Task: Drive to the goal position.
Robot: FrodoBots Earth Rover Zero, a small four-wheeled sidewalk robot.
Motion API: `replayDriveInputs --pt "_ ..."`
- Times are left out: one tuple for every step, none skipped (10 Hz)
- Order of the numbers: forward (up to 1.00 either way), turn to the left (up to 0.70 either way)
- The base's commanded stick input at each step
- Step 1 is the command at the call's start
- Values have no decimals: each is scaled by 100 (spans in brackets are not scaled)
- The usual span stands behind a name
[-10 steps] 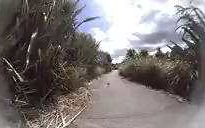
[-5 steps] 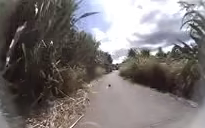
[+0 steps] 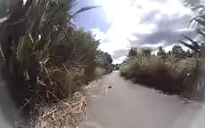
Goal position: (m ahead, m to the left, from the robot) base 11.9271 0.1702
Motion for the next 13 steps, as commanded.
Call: replayDriveInputs --pt "70 -6" --pt "70 -6" --pt "70 -6" --pt "70 -7" --pt "70 -7" --pt "70 -7" --pt "70 -7" --pt "70 -7" --pt "70 -7" --pt "70 -7" --pt "70 -7" --pt "70 -8" --pt "70 -8"
